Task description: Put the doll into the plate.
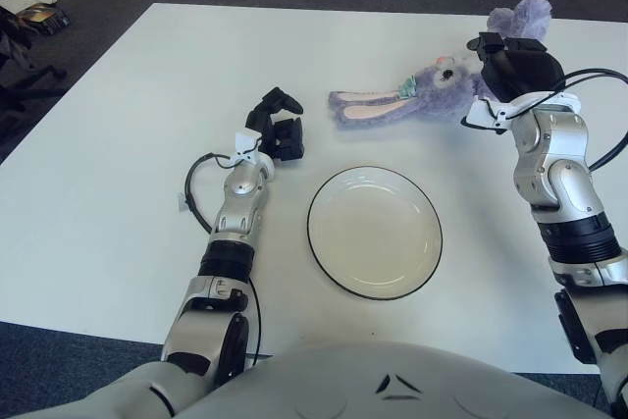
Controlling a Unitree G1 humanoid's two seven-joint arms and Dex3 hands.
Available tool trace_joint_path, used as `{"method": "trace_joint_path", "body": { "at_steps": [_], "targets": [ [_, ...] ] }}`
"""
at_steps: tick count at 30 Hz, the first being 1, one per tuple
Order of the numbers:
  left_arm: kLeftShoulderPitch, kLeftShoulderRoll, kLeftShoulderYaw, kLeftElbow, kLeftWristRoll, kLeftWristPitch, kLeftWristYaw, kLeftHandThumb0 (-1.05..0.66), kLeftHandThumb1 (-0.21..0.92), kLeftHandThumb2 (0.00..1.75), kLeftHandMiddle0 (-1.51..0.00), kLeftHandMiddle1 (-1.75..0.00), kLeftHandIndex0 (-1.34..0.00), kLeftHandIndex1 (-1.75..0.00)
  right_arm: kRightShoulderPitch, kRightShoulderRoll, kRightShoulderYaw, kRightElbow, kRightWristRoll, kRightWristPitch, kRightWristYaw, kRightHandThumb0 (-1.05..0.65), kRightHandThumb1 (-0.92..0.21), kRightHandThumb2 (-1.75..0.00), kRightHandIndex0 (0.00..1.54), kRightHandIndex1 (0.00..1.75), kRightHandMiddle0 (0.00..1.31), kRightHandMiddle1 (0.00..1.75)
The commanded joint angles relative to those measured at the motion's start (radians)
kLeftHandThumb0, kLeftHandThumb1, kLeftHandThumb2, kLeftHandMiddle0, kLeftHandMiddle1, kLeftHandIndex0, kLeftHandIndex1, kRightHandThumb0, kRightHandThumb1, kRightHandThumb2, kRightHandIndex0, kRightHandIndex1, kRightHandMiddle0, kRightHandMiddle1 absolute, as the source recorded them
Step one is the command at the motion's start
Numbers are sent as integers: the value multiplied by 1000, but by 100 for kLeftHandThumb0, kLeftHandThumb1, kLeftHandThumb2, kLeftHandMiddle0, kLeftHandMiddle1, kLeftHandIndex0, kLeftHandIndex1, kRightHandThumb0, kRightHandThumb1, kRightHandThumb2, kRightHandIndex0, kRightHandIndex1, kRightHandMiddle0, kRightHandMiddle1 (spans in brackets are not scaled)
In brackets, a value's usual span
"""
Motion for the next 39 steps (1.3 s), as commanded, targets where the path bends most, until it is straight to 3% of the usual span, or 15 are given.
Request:
{"method": "trace_joint_path", "body": {
  "at_steps": [1,10,20,39],
  "targets": [
    [68,-6,-5,45,-6,33,-10,-48,29,134,-121,-175,-62,-175,-21,-20,10,22,10,-6,-1,-64,-31,-87,16,12,0,64],
    [78,-5,-10,25,8,13,-3,-48,29,134,-121,-175,-62,-175,-59,-52,31,115,16,-38,-25,-63,-35,-84,17,14,0,55],
    [91,-9,-15,-4,11,-12,0,-48,29,134,-120,-175,-62,-175,-83,-45,42,211,31,-39,-84,-59,-33,-85,13,12,0,44],
    [125,-8,-25,-95,-3,18,-15,-48,29,135,-120,-175,-63,-175,-170,-62,95,439,79,-93,-162,-60,-31,-88,13,11,0,49]
  ]
}}
